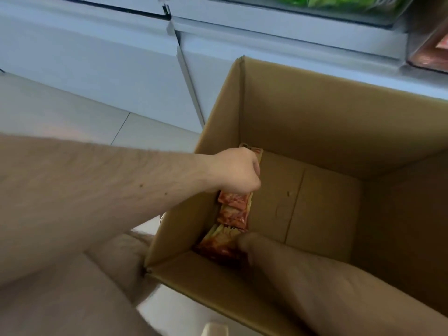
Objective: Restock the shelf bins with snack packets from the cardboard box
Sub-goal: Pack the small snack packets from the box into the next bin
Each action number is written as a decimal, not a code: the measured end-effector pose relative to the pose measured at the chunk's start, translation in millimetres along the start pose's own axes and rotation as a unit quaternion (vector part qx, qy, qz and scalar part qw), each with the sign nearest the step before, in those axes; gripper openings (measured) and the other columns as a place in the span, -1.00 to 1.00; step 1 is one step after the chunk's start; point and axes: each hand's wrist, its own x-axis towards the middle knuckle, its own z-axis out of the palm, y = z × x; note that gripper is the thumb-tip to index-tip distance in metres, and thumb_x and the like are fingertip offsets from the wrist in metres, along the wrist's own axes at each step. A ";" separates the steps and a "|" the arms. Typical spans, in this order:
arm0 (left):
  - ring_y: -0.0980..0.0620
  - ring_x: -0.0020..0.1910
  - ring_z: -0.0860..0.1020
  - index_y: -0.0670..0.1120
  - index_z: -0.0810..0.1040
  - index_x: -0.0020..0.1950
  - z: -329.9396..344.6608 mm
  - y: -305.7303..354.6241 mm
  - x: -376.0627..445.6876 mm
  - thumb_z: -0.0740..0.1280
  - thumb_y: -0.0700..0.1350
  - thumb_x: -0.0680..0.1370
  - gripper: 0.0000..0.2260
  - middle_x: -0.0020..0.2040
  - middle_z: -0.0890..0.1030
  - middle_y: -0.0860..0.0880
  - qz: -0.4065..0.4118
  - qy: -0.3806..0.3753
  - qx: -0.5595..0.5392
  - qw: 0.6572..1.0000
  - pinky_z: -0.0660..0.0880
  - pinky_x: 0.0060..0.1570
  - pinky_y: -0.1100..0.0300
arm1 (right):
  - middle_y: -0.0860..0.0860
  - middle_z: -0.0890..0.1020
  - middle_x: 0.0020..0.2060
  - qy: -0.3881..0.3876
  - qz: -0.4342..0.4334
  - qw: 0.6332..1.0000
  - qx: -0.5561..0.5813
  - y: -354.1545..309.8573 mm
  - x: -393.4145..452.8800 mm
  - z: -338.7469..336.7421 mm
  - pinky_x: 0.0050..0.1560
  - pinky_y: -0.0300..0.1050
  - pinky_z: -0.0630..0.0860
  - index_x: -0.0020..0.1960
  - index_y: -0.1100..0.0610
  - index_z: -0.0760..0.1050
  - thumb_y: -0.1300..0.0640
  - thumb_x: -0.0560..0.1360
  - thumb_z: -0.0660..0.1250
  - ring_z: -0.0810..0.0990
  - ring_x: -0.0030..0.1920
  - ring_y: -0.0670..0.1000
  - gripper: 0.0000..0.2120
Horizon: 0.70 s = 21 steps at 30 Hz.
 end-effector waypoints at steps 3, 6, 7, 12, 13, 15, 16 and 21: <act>-0.02 -0.09 0.56 -0.14 0.57 0.09 -0.2 0.0 -1.2 0.31 -0.21 0.55 -0.86 0.01 0.61 -0.09 -0.039 -0.011 -0.036 0.999 0.52 -0.18 0.10 | 0.03 0.48 -0.32 -0.034 0.007 0.999 -0.029 7.6 -23.3 -42.1 -0.56 -0.31 0.30 -0.10 0.10 0.47 0.27 0.61 0.19 0.43 -0.45 -0.07 -0.84; -0.01 0.02 0.53 -0.10 0.50 0.27 1.0 1.7 -4.5 0.34 -0.15 0.57 -0.73 0.06 0.55 -0.05 -0.082 -0.039 -0.089 0.992 0.54 -0.14 0.10 | 0.06 0.57 -0.30 0.003 -0.002 1.000 0.012 11.1 -47.9 -91.1 -0.49 -0.27 0.27 -0.11 0.15 0.51 0.28 0.58 0.24 0.44 -0.39 -0.03 -0.87; -0.03 0.08 0.52 -0.11 0.48 0.31 1.7 1.6 -5.7 0.35 -0.13 0.58 -0.69 0.10 0.54 -0.06 -0.094 -0.047 -0.097 0.990 0.55 -0.14 0.10 | 0.07 0.61 -0.27 0.006 -0.013 0.999 0.049 12.3 -57.8 -104.2 -0.44 -0.23 0.31 -0.05 0.16 0.54 0.27 0.56 0.28 0.48 -0.35 -0.01 -0.91; -0.21 0.38 0.40 -0.16 0.31 0.48 5.5 1.5 -12.3 0.39 0.00 0.57 -0.45 0.41 0.44 -0.17 -0.157 -0.054 -0.154 0.974 0.51 0.20 -0.18 | 0.11 0.70 -0.06 -0.200 -0.131 0.944 0.226 -6.3 -107.9 -108.5 -0.12 -0.09 0.54 0.24 0.16 0.52 0.24 0.49 0.31 0.69 -0.12 0.04 -0.69; -0.21 0.36 0.43 -0.18 0.31 0.46 6.3 0.8 -13.0 0.42 -0.01 0.55 -0.44 0.38 0.47 -0.17 -0.163 -0.047 -0.172 0.970 0.50 0.22 -0.19 | 0.11 0.69 0.00 -0.238 -0.156 0.931 0.228 -12.7 -112.7 -101.4 -0.02 -0.06 0.53 0.30 0.16 0.49 0.21 0.46 0.34 0.68 -0.05 0.05 -0.60; -0.16 0.21 0.55 -0.16 0.30 0.43 7.6 -1.6 -11.4 0.48 -0.11 0.51 -0.42 0.24 0.55 -0.16 -0.160 -0.010 -0.177 0.971 0.56 0.14 -0.11 | 0.11 0.66 0.04 -0.285 -0.195 0.913 0.216 -26.8 -107.8 -91.9 0.05 -0.04 0.52 0.32 0.16 0.47 0.16 0.38 0.42 0.65 0.01 0.06 -0.48; -0.12 0.13 0.56 -0.13 0.26 0.44 6.9 -3.4 -10.6 0.48 -0.18 0.48 -0.39 0.18 0.54 -0.14 -0.151 0.015 -0.151 0.977 0.59 0.08 -0.06 | 0.09 0.66 0.02 -0.291 -0.203 0.910 0.215 -33.1 -102.3 -90.3 0.04 -0.04 0.51 0.28 0.15 0.50 0.14 0.34 0.44 0.64 0.00 0.06 -0.49; -0.01 -0.18 0.55 -0.06 0.13 0.50 -8.9 -6.1 -11.0 0.37 -0.26 0.51 -0.35 0.05 0.55 -0.10 -0.048 0.103 0.080 0.990 0.59 -0.29 0.03 | 0.08 0.62 -0.12 -0.065 -0.126 0.985 0.101 -41.5 -46.2 -82.2 -0.13 -0.09 0.48 -0.01 0.15 0.58 0.09 0.53 0.30 0.57 -0.13 0.05 -0.85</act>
